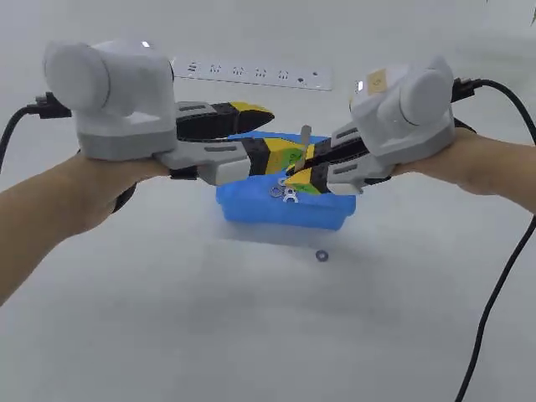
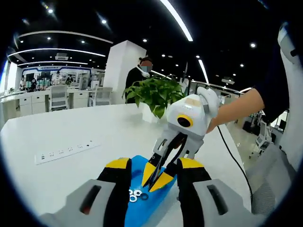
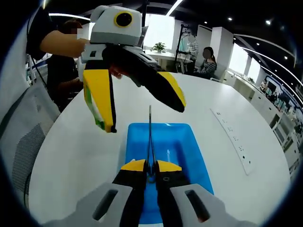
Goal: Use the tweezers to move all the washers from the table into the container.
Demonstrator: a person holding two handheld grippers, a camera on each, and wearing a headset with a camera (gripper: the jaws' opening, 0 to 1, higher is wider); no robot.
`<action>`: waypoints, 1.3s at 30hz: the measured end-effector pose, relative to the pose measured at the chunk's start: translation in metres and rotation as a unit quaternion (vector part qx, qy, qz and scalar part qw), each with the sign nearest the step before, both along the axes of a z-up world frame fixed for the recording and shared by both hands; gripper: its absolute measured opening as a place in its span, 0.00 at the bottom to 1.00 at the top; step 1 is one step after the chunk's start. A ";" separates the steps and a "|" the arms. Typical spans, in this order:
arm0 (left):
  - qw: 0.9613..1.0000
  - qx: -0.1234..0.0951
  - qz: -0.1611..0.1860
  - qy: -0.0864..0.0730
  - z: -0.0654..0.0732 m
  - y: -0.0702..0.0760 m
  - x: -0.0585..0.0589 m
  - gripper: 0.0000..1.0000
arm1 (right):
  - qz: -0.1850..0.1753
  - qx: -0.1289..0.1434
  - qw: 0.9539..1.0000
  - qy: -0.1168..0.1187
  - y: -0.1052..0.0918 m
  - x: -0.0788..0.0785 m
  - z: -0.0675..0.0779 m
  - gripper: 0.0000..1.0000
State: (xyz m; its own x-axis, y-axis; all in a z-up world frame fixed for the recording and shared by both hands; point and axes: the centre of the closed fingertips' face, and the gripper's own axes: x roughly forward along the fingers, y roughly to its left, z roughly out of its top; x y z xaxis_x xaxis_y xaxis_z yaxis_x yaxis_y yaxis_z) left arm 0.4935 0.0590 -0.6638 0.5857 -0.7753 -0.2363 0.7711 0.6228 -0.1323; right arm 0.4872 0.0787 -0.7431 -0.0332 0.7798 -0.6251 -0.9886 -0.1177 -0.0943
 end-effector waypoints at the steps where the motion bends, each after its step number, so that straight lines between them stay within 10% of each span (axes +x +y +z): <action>1: 1.000 0.007 -0.008 -0.004 -0.001 -0.004 0.000 0.42 | 0.001 0.000 1.000 -0.001 0.000 0.000 0.000 0.08; 11: 0.999 -0.017 -0.029 -0.010 0.011 -0.013 0.005 0.22 | 0.006 0.004 1.000 0.007 -0.001 -0.005 0.003 0.08; 19: 0.998 0.001 -0.064 -0.008 0.008 -0.019 -0.003 0.08 | 0.015 0.008 1.000 0.010 0.000 -0.008 0.006 0.08; 28: 0.993 0.059 -0.096 -0.041 0.005 -0.021 -0.006 0.05 | 0.022 0.002 1.000 0.004 -0.003 -0.012 0.005 0.08; 39: 0.991 0.078 -0.084 -0.065 0.015 -0.017 0.000 0.04 | 0.008 0.013 1.000 -0.016 -0.001 -0.006 0.017 0.13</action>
